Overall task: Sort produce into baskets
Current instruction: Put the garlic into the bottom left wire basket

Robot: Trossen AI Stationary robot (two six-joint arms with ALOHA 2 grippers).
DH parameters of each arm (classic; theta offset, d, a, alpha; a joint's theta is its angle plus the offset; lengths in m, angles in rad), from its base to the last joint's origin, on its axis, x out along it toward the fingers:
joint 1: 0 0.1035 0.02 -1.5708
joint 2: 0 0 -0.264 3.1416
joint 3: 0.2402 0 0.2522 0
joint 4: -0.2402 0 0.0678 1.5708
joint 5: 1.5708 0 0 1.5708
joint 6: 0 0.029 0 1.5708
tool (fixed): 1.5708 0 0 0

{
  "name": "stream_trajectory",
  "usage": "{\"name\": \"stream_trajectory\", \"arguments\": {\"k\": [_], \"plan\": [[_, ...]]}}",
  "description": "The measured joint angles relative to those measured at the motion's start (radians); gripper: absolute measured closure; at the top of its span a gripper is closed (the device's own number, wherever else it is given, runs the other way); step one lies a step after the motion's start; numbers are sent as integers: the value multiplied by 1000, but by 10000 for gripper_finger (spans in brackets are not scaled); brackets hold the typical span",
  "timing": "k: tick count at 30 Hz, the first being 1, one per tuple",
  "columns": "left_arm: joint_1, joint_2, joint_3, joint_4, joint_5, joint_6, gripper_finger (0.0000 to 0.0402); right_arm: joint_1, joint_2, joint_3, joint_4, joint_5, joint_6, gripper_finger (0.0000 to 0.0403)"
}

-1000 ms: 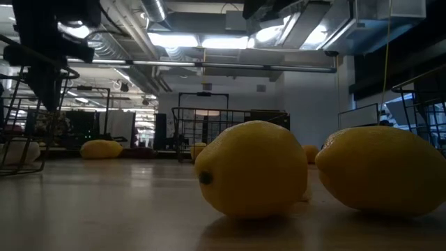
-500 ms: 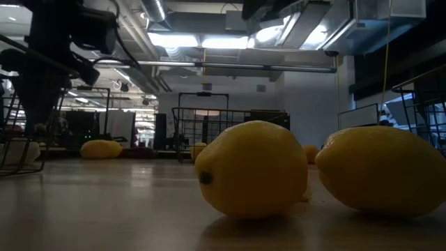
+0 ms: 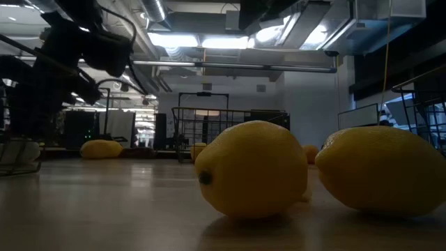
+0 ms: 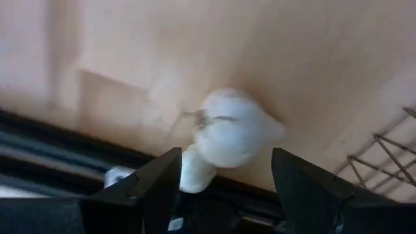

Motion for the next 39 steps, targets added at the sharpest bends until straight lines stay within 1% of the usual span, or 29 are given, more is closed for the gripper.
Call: {"name": "stream_trajectory", "arguments": {"k": [2,3,6,8,14,19,24,39], "plan": [[-1,37,0,-2,36,16,167,0,0,0,0,0,0,13],[-3,55,0,-2,37,17,167,0,0,0,0,0,0,13],[-3,110,0,-2,5,4,167,0,0,0,0,0,0,13],[-3,143,0,-2,3,1,167,0,0,0,0,0,0,13],[2,202,0,17,-25,-13,167,0,0,0,0,0,0,13],[6,203,4,53,-37,-21,167,0,0,0,0,1,0,13],[6,203,7,131,-38,13,167,0,0,0,0,8,0,13],[6,203,14,150,-37,20,166,0,0,0,5,18,1,13]]}}
